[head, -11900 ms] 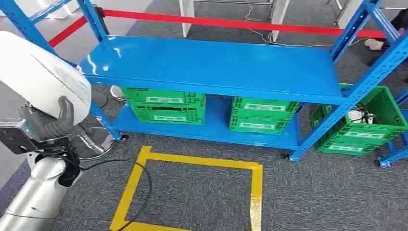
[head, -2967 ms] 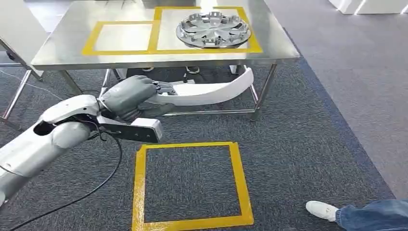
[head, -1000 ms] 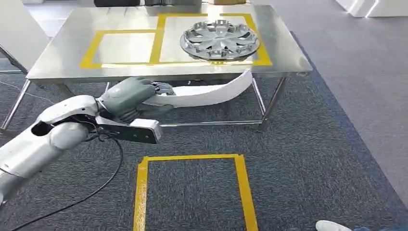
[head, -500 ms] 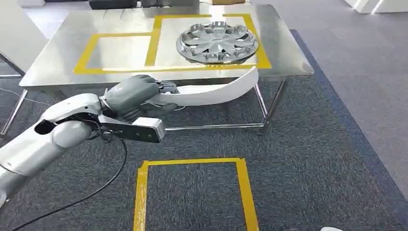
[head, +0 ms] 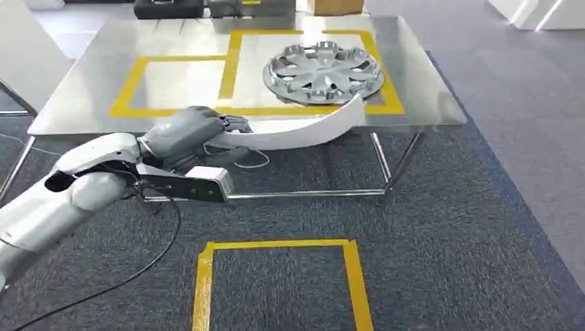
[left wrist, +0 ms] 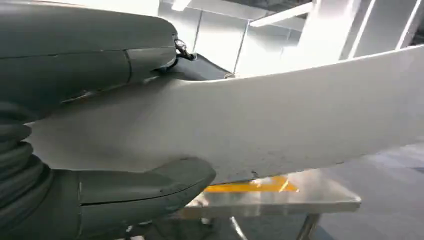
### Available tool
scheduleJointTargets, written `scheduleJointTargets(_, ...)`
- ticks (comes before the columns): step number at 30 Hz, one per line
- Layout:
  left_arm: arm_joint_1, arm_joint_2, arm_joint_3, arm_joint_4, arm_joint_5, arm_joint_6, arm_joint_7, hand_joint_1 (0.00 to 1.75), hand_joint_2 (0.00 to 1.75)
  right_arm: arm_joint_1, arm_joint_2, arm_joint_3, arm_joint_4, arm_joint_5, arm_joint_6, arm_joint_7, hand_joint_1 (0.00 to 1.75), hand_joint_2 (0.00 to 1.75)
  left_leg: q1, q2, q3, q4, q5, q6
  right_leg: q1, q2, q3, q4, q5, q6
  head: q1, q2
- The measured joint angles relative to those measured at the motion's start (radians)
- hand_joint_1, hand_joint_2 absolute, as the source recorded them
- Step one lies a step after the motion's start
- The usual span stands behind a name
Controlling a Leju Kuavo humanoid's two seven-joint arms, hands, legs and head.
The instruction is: Take the parts from the cabinet and place them on the table.
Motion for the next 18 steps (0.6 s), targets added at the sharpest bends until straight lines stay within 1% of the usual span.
scheduleJointTargets(1,-0.002,-0.002,0.003,0.0,0.002,0.0,0.0,1.75,1.75,-0.002,0.0,0.0,0.0,0.0,0.0,0.0,0.0,0.0,0.0,0.0,0.005,0.0,-0.005,0.005,0.0,0.0,-0.043,0.07,-0.011,0.001,0.004,0.0)
scheduleJointTargets(2,0.0,-0.004,0.002,0.0,0.002,0.0,0.0,1.75,1.75,-0.004,0.0,0.0,0.0,0.0,0.002,0.0,0.0,0.0,0.0,-0.001,0.01,0.0,-0.012,0.006,0.0,0.0,-0.098,0.148,-0.029,0.003,0.007,0.0)
scheduleJointTargets(3,0.004,-0.005,0.001,0.0,0.001,0.0,0.0,1.75,1.75,-0.003,0.0,0.0,0.0,0.0,0.002,0.0,0.0,0.0,-0.001,-0.001,0.016,0.0,-0.02,0.006,0.0,0.0,-0.156,0.218,-0.058,0.004,0.007,0.0)
scheduleJointTargets(4,0.008,-0.005,0.002,0.0,0.001,0.0,0.0,1.75,1.75,-0.001,0.0,0.0,0.0,0.0,0.002,0.0,0.0,0.0,-0.001,-0.002,0.025,0.0,-0.03,0.005,0.001,0.0,-0.201,0.256,-0.077,0.007,0.007,0.0)
scheduleJointTargets(5,0.011,-0.005,0.002,0.0,0.001,0.0,0.0,1.75,1.75,0.001,0.0,0.0,0.0,0.0,0.002,0.0,0.0,0.0,-0.001,-0.002,0.038,0.0,-0.04,0.004,0.001,0.0,-0.224,0.25,-0.072,0.008,0.007,0.0)
scheduleJointTargets(6,0.012,-0.005,0.001,0.0,0.001,0.0,0.0,1.75,1.75,0.004,0.0,0.0,0.0,0.0,0.002,0.0,0.0,0.0,-0.001,-0.002,0.053,0.0,-0.052,0.003,0.0,0.0,-0.225,0.206,-0.039,0.008,0.008,0.0)
scheduleJointTargets(7,0.012,-0.005,0.002,0.0,0.001,0.0,0.0,1.75,1.75,0.006,0.0,0.0,0.0,0.0,0.002,0.0,0.0,0.0,-0.001,-0.002,0.071,0.0,-0.064,0.001,0.0,0.0,-0.21,0.137,0.014,0.006,0.008,0.0)
scheduleJointTargets(8,0.012,-0.005,0.002,0.0,0.001,0.0,0.0,1.75,1.75,0.008,0.0,0.0,0.0,0.0,0.002,0.0,0.0,0.0,0.0,-0.002,0.089,0.0,-0.077,-0.003,0.0,0.0,-0.19,0.056,0.084,0.004,0.008,0.0)
scheduleJointTargets(9,0.012,-0.005,0.001,0.0,0.001,0.0,0.0,1.75,1.75,0.01,0.0,0.0,0.0,0.0,0.002,0.0,0.0,0.0,0.0,0.0,0.094,-0.002,-0.09,-0.008,0.0,-0.003,-0.177,-0.015,0.164,0.0,0.009,0.0)
scheduleJointTargets(10,0.012,-0.006,-0.001,0.002,0.0,-0.001,0.0,1.75,1.75,0.008,0.0,0.0,0.0,0.0,0.002,0.0,0.0,0.0,-0.003,-0.003,0.109,0.001,-0.101,-0.015,0.005,-0.003,-0.178,-0.014,0.12,-0.008,0.008,0.0)
scheduleJointTargets(11,0.01,-0.006,0.0,0.002,0.002,-0.001,0.0,1.75,1.75,0.006,0.0,0.0,0.0,0.0,0.003,0.0,0.0,0.0,-0.005,-0.003,0.109,-0.004,-0.11,-0.022,0.009,-0.002,-0.158,-0.01,0.117,-0.017,0.008,0.0)
scheduleJointTargets(12,0.01,-0.006,0.001,0.001,0.001,0.0,0.0,1.75,1.75,0.006,0.0,0.0,0.001,0.0,0.003,0.0,0.0,0.0,-0.003,-0.002,0.123,-0.001,-0.105,-0.03,0.008,0.001,-0.158,-0.014,0.127,-0.026,0.007,0.0)
scheduleJointTargets(13,0.009,-0.006,0.002,0.001,0.001,0.0,0.0,1.75,1.75,0.006,0.0,0.0,0.001,0.0,0.003,0.0,0.0,0.0,-0.003,-0.002,0.127,0.0,-0.105,-0.033,0.008,-0.001,-0.151,-0.015,0.12,-0.034,0.01,0.0)
scheduleJointTargets(14,0.007,-0.006,0.003,0.001,0.001,0.0,0.0,1.75,1.75,0.006,0.0,0.0,0.001,0.001,0.003,-0.001,0.0,0.0,-0.003,-0.002,0.132,0.0,-0.112,-0.037,0.003,0.001,-0.137,-0.017,0.121,-0.039,0.006,0.0)
scheduleJointTargets(15,0.007,-0.005,0.005,0.001,0.001,0.0,0.0,1.75,1.75,0.007,0.0,0.001,0.001,0.001,0.003,-0.002,0.0,0.0,-0.002,0.0,0.119,0.032,-0.109,-0.041,0.002,0.001,-0.126,-0.021,0.115,-0.043,0.006,0.0)
scheduleJointTargets(16,0.003,-0.005,0.006,0.0,0.001,0.0,0.0,1.75,1.75,0.007,0.0,0.001,0.001,0.001,0.003,-0.003,0.0,0.0,-0.001,0.001,0.086,0.091,-0.106,-0.046,0.001,0.001,-0.118,-0.021,0.109,-0.047,0.003,0.0)
scheduleJointTargets(17,0.002,-0.005,0.006,0.0,0.001,0.001,0.0,1.75,1.75,0.006,0.0,0.001,0.001,0.001,0.003,-0.003,0.0,0.0,0.002,0.002,0.033,0.168,-0.118,-0.052,0.001,0.001,-0.109,-0.021,0.101,-0.05,0.006,0.0)
scheduleJointTargets(18,0.006,-0.004,0.006,0.0,0.001,0.0,0.0,1.75,1.75,0.005,0.0,0.001,0.001,0.001,0.002,-0.004,0.0,0.0,0.003,0.002,-0.017,0.229,-0.147,-0.054,0.001,0.001,-0.1,-0.021,0.092,-0.051,0.005,0.0)
